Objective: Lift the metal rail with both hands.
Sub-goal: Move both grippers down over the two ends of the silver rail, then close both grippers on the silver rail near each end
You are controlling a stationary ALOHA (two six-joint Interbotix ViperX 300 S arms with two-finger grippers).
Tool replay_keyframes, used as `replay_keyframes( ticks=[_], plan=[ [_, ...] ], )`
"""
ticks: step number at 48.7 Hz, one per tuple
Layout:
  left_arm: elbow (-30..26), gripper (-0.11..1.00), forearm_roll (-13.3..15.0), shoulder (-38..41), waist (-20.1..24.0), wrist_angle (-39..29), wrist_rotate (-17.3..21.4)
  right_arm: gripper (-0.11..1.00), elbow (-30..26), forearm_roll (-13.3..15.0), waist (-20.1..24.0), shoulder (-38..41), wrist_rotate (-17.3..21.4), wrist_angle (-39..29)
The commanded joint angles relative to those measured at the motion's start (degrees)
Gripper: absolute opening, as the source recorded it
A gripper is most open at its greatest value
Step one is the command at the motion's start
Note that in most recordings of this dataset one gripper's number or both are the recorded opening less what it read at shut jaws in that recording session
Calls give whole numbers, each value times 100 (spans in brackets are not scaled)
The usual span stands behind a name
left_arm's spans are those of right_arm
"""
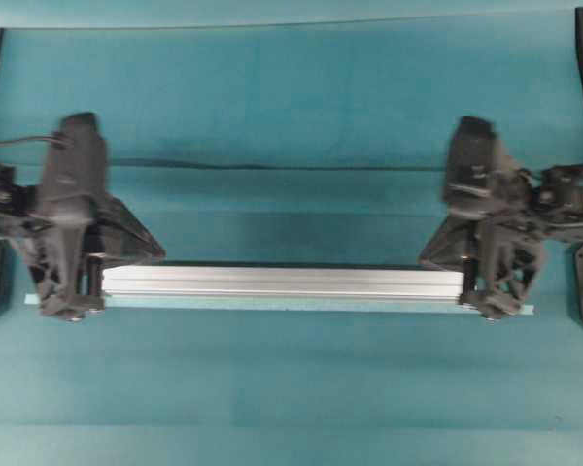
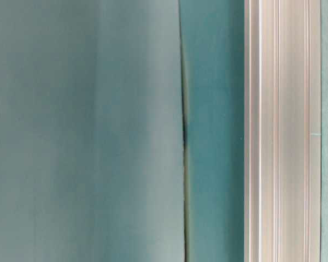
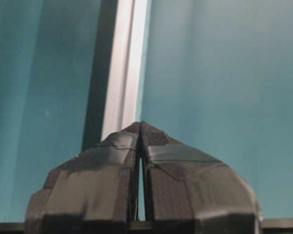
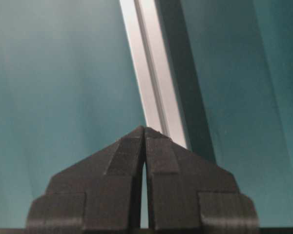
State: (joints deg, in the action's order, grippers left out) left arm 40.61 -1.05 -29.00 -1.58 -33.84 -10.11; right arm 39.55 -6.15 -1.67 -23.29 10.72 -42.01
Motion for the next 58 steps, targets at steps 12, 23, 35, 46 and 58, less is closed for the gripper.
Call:
replay_keyframes(
  ticks=[12,23,35,46,58],
  plan=[
    [-721,-1,-44,738,18,-817,26,4,-1222,255,44,1266,-132,-1336],
    [-738,-1,-62,1037,18,-967,220,5,-1371,255,53,1494,-255,-1327],
    [-773,16,-62,1187,62,-976,536,22,-1336,255,105,1494,-378,-1274],
    [-686,80,-62,1450,62,-1081,527,84,-1187,343,246,1512,-501,-1204],
    [-817,98,-62,1819,0,-1222,554,100,-1116,352,255,1688,-536,-1134]
  ],
)
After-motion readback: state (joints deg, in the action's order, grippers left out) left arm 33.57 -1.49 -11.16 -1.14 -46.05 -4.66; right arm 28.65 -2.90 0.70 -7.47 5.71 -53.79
